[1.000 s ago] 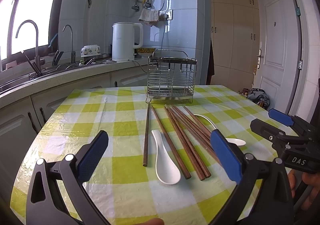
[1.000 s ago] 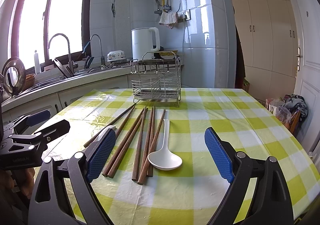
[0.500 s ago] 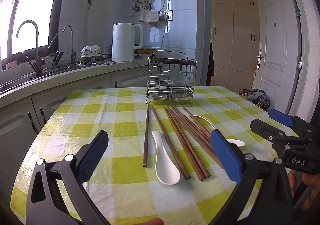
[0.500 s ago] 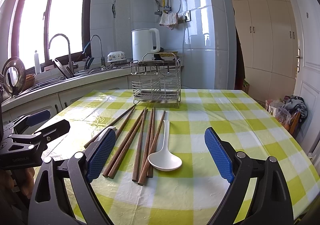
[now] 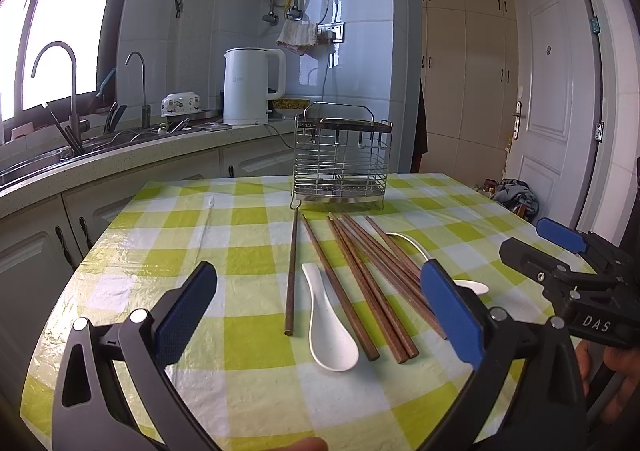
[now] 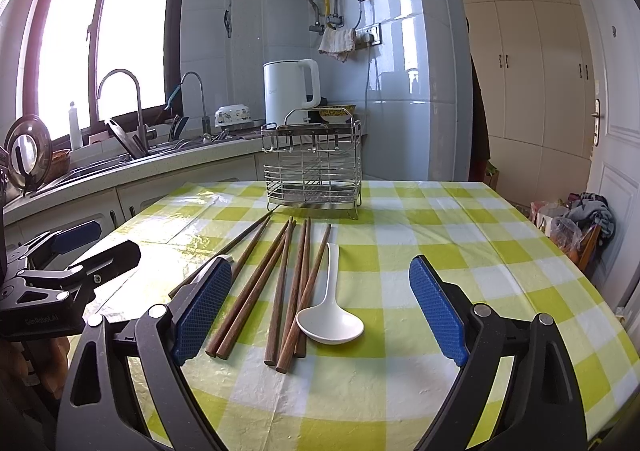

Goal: Organize utensils

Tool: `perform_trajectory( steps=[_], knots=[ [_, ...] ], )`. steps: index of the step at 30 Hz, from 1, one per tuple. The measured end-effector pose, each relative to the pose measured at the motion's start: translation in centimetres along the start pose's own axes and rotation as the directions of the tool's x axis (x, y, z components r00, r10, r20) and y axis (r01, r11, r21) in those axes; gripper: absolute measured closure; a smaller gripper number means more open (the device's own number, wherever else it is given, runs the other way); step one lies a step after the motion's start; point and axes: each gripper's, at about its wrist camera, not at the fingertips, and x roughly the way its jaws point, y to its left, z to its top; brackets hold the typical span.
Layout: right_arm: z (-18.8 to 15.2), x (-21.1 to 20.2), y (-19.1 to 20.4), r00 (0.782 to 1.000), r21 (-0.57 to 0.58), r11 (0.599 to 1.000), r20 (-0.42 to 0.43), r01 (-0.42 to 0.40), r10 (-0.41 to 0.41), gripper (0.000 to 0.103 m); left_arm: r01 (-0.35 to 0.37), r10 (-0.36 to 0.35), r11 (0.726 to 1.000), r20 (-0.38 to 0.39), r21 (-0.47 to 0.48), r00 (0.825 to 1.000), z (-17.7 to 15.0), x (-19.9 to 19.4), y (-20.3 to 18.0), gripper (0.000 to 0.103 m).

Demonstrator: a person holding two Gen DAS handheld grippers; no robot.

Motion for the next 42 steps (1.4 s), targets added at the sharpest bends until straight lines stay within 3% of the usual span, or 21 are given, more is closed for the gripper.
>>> perform_trajectory(
  steps=[37, 42],
  knots=[
    [0.01, -0.06, -0.01, 1.000, 0.000, 1.000, 0.001, 0.003, -0.003, 0.018, 0.002, -0.002, 1.000, 0.000, -0.004, 1.000, 0.01, 0.00, 0.10, 0.004],
    [0.10, 0.32, -0.12, 0.999, 0.002, 1.000, -0.036, 0.009, -0.009, 0.018, 0.030, -0.031, 0.999, -0.032, -0.031, 0.999, 0.30, 0.36, 0.46, 0.005]
  ],
)
